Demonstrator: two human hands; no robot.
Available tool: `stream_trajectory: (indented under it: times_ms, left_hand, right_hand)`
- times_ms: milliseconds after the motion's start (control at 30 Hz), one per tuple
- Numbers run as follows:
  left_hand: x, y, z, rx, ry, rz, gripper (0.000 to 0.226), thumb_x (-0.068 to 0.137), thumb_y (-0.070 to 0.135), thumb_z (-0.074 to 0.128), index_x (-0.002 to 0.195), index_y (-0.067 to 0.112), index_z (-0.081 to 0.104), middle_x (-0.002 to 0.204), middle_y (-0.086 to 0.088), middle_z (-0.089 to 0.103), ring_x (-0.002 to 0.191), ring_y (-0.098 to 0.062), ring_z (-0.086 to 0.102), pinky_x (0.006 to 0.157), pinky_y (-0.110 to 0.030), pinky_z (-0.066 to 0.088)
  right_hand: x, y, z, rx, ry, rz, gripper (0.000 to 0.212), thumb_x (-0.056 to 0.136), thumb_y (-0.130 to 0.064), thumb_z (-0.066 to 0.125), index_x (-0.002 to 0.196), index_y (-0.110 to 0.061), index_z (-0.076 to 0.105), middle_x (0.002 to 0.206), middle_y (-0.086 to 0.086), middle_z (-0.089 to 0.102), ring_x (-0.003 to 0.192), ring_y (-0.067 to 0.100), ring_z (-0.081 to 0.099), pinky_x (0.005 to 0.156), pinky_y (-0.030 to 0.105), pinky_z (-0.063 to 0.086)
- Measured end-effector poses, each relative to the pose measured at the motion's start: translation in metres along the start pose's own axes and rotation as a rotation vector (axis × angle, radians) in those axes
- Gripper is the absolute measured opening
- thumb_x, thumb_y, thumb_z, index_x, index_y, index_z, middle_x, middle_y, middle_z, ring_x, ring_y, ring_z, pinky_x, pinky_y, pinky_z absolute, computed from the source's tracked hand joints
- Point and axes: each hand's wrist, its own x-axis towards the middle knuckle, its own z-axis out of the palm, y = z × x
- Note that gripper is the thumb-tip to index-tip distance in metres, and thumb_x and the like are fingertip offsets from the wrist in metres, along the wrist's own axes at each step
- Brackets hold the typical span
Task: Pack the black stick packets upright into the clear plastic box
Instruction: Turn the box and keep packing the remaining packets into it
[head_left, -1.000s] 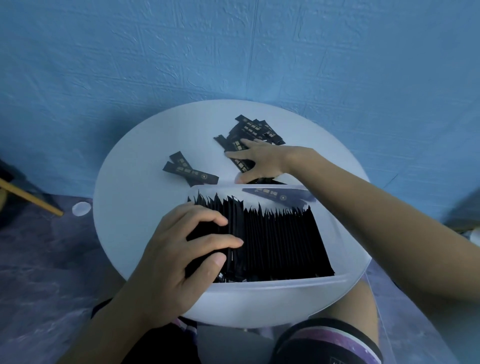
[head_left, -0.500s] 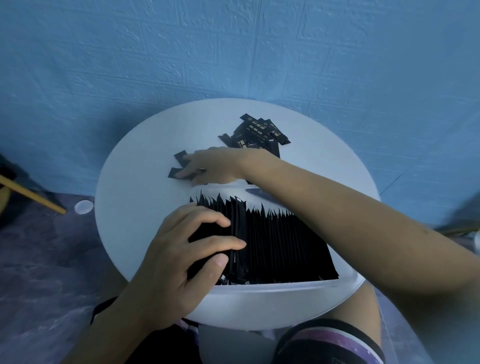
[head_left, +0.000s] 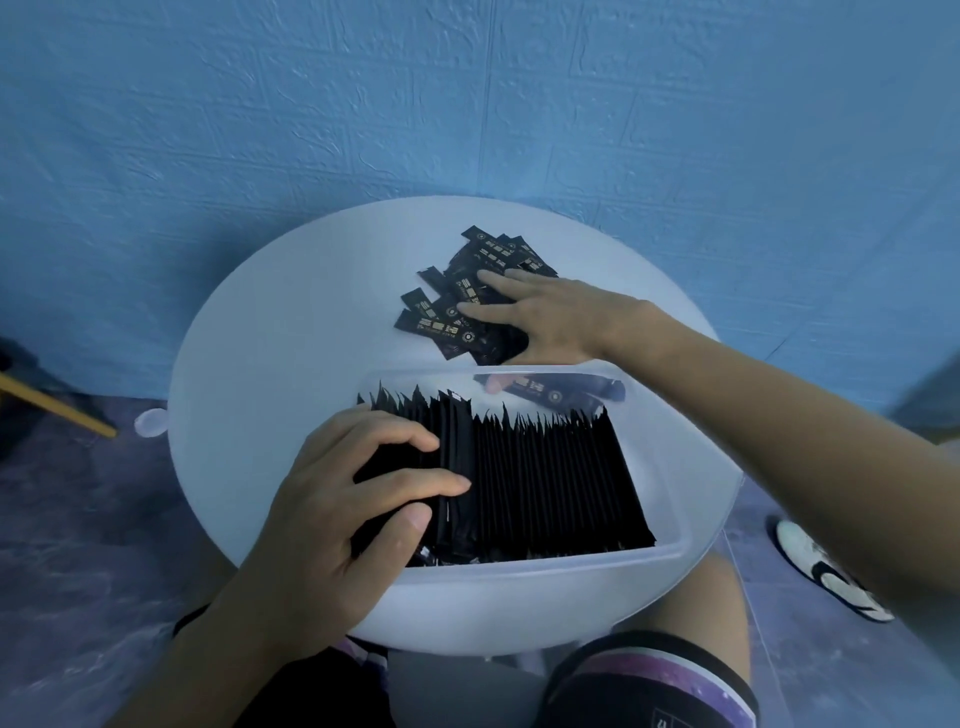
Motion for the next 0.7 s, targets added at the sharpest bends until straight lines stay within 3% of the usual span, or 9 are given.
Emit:
stream_trajectory:
  times_ms: [167,367,600,700]
  left_hand:
    - [0.0,0.0,0.001,-0.001,-0.001,-0.004,0.034,0.096,0.025,0.047,0.11,0.024,0.078,0.121,0.003,0.061,0.12,-0.025,0.054,0.105,-0.04,0.038]
    - [0.001,0.0,0.001,-0.019,0.009,-0.003,0.033,0.096,0.024,0.048,0.109,0.023,0.078,0.12,0.003,0.061,0.119,-0.025,0.054,0.102,-0.044,0.04]
    - [-0.001,-0.001,0.001,-0.022,0.018,-0.004,0.032,0.094,0.024,0.05,0.109,0.024,0.078,0.123,0.004,0.06,0.122,-0.025,0.054,0.105,-0.043,0.039]
    - [-0.001,-0.003,-0.002,-0.01,0.025,-0.003,0.032,0.094,0.024,0.05,0.108,0.024,0.078,0.122,0.002,0.061,0.123,-0.023,0.054,0.107,-0.042,0.038]
  right_hand:
    - [0.002,0.013,0.017,-0.01,0.074,0.013,0.097,0.078,-0.091,0.032,0.158,-0.046,0.002,0.17,-0.001,-0.002,0.156,0.024,0.009,0.125,0.043,0.019]
    - [0.015,0.031,0.021,0.18,0.248,0.096,0.088,0.087,-0.081,0.035,0.16,-0.034,0.02,0.169,0.005,0.014,0.154,0.023,0.015,0.125,0.043,0.018]
    - [0.051,0.037,0.024,0.368,0.15,0.266,0.083,0.091,-0.081,0.03,0.16,-0.039,0.012,0.17,0.002,0.003,0.156,0.024,-0.001,0.125,0.048,0.007]
    - [0.044,0.038,0.039,0.42,0.212,0.318,0.081,0.092,-0.079,0.029,0.16,-0.037,0.015,0.17,0.002,0.007,0.156,0.024,0.002,0.126,0.047,0.007]
